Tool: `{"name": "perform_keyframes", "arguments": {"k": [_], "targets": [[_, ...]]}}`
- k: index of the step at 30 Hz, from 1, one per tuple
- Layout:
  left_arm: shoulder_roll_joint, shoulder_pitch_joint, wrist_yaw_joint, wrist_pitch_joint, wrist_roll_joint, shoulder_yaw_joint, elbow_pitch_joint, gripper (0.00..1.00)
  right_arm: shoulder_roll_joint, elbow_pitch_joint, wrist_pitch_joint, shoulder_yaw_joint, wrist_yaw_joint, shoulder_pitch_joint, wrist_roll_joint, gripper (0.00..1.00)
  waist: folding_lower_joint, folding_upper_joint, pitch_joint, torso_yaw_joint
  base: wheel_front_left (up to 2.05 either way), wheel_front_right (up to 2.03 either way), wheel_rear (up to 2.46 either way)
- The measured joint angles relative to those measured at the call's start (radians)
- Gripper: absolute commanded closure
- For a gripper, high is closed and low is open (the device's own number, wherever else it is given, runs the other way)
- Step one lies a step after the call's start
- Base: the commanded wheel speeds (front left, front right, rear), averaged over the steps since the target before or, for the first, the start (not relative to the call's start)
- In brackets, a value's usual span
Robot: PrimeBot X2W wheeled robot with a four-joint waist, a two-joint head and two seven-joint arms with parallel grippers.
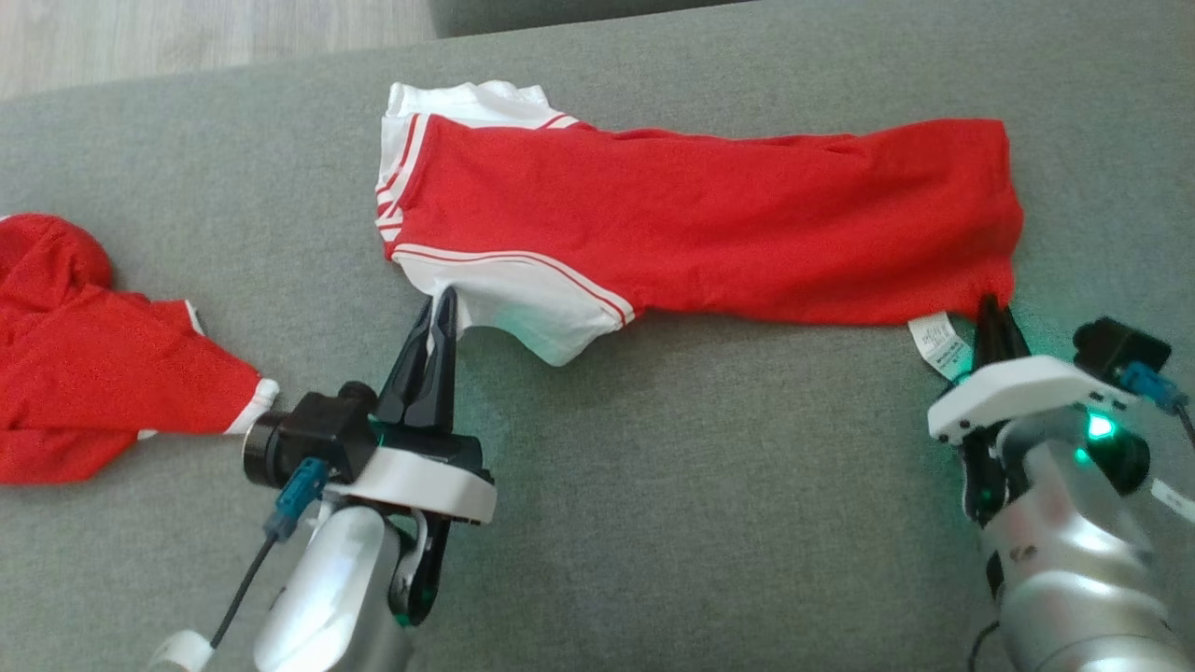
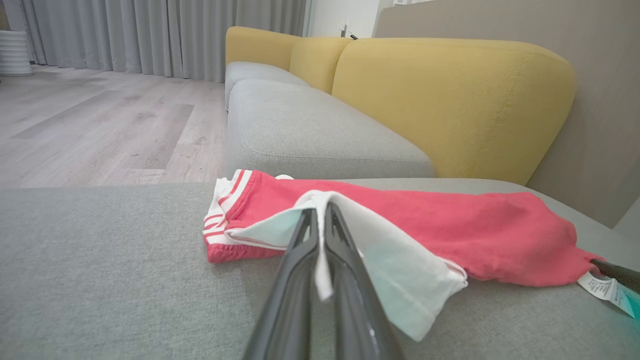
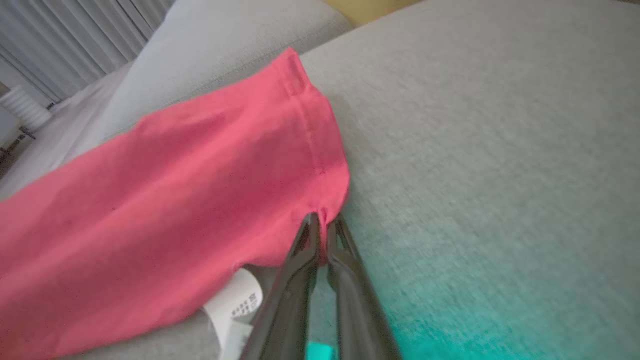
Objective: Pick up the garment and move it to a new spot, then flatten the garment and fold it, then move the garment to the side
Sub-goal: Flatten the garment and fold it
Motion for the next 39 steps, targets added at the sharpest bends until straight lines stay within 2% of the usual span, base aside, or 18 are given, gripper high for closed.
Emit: {"name": "perform_keyframes", "arguments": {"k": [3,9,16,19,23,28,35,39], "targets": [[0.0,-0.002,-0.001,0.0,0.0,0.007,0.0,1.0,0.001,-0.056,0.001,0.042,0.0,0.001,0.035,1.0,0.0,0.0,-0.011,-0.003,0.0,0.0,0.0],[0.0,-0.032,-0.014,0.0,-0.042,0.041,-0.021,1.0,0.0,-0.295,0.001,0.15,0.0,0.038,0.144,1.0,0.0,0.0,-0.052,-0.007,0.0,0.0,0.0],[0.0,-0.179,-0.017,0.005,-0.102,0.102,-0.108,1.0,-0.005,-0.554,0.001,0.227,0.0,0.079,0.223,1.0,0.0,0.0,-0.122,-0.007,0.0,0.0,0.0],[0.0,-0.245,-0.007,0.015,-0.126,0.137,-0.167,1.0,-0.046,-0.661,0.013,0.27,0.0,0.079,0.244,1.0,-0.0001,0.0,-0.16,-0.009,0.0,0.0,0.0],[0.007,-0.275,0.0,0.071,-0.129,0.136,-0.256,1.0,-0.116,-0.819,0.05,0.301,0.0,0.079,0.26,1.0,-0.0001,0.0,-0.21,-0.016,0.0,0.0,0.0],[0.039,-0.249,0.011,0.186,-0.17,0.144,-0.448,1.0,-0.154,-1.033,0.123,0.283,0.0,0.106,0.274,1.0,-0.0002,0.0,-0.246,-0.033,0.0,0.0,0.0],[0.098,-0.112,0.057,0.366,-0.24,0.185,-0.733,1.0,-0.146,-1.296,0.272,0.184,0.0,0.295,0.264,1.0,-0.0002,0.0001,-0.222,-0.04,0.0,0.0,0.0],[0.13,-0.128,0.07,0.438,-0.254,0.199,-0.785,1.0,-0.13,-1.385,0.335,0.137,0.0,0.32,0.232,1.0,-0.0001,0.0,-0.169,-0.033,0.0,0.0,0.0]]}}
